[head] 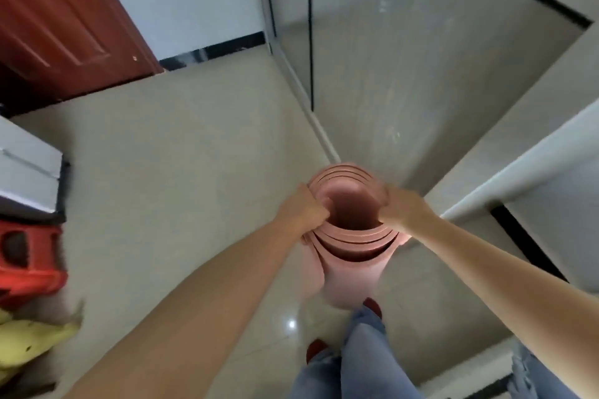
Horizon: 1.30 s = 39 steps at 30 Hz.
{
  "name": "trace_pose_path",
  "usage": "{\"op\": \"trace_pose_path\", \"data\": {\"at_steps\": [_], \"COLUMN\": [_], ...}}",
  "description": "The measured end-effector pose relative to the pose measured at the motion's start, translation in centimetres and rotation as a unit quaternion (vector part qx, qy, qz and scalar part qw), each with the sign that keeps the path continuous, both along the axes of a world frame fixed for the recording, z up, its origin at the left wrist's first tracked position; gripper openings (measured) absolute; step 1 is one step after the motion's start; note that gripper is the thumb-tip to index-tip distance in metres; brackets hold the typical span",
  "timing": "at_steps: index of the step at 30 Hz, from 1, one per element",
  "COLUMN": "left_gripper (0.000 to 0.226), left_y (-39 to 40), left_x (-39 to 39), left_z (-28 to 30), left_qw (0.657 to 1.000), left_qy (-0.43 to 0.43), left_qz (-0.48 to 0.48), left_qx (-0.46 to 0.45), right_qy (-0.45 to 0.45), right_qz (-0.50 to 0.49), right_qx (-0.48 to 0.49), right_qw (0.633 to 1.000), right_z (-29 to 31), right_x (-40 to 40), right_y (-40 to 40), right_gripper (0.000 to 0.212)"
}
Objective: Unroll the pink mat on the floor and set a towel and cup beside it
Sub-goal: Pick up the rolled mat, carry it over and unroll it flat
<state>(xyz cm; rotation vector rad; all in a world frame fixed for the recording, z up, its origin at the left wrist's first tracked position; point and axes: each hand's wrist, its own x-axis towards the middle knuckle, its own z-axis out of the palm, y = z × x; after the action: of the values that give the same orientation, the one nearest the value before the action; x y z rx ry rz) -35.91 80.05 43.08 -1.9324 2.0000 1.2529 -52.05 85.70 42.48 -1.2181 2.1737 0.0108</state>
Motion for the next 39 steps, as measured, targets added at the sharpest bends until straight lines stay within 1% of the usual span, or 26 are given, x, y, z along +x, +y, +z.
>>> {"op": "trace_pose_path", "data": {"at_steps": [3,8,11,12,14,18,21,25,30,32,34,37,38,39], "left_gripper": [0.052,0.049,0.048,0.048,0.048,0.051,0.048,0.044,0.043,0.044,0.048,0.054,0.054,0.053], "left_y": [-2.8,-7.8,-12.0,-14.5,-17.7,-27.3,-34.3,-41.3,-49.4,-53.3,-57.6,-62.7,-64.4,-66.0], "left_x": [5.2,12.7,16.1,17.4,18.9,21.7,24.1,28.1,33.6,36.4,39.2,43.0,44.0,44.9], "left_z": [1.1,2.9,3.9,4.3,5.2,7.6,9.5,10.1,9.1,8.9,8.9,9.5,9.6,9.7], "left_qw": [0.997,0.984,0.978,0.976,0.98,0.985,0.985,0.983,0.979,0.977,0.971,0.958,0.954,0.948], "left_qy": [-0.008,-0.012,-0.029,-0.034,-0.062,-0.099,-0.102,-0.099,-0.086,-0.069,-0.047,-0.01,0.011,0.048], "left_qz": [0.069,0.158,0.189,0.194,0.167,0.111,0.112,0.134,0.156,0.165,0.185,0.22,0.239,0.271], "left_qx": [-0.032,-0.076,-0.088,-0.091,-0.085,-0.087,-0.085,-0.082,-0.099,-0.114,-0.143,-0.184,-0.182,-0.162], "right_qy": [-0.017,-0.066,-0.073,-0.075,-0.07,-0.093,-0.117,-0.131,-0.12,-0.118,-0.119,-0.127,-0.131,-0.133], "right_qz": [0.051,0.129,0.161,0.171,0.192,0.191,0.185,0.193,0.215,0.213,0.191,0.163,0.155,0.148], "right_qx": [-0.032,-0.099,-0.129,-0.135,-0.127,-0.107,-0.107,-0.104,-0.108,-0.135,-0.177,-0.204,-0.212,-0.22], "right_qw": [0.998,0.984,0.976,0.973,0.971,0.971,0.97,0.967,0.963,0.96,0.958,0.957,0.956,0.955], "right_z": [0.6,2.1,3.3,3.8,4.7,6.7,8.4,9.4,9.6,9.6,9.9,10.6,10.7,10.8], "right_x": [4.5,10.7,14.1,15.3,16.6,19.5,22.2,26.0,31.7,34.4,37.0,40.6,41.5,42.3], "right_y": [-4.8,-12.6,-17.5,-20.1,-23.1,-32.2,-39.3,-46.9,-55.7,-59.6,-63.7,-68.9,-70.6,-72.2], "right_gripper": [0.036,0.037,0.024,0.021,0.02,0.024,0.027,0.026,0.028,0.026,0.021,0.03,0.034,0.036]}}
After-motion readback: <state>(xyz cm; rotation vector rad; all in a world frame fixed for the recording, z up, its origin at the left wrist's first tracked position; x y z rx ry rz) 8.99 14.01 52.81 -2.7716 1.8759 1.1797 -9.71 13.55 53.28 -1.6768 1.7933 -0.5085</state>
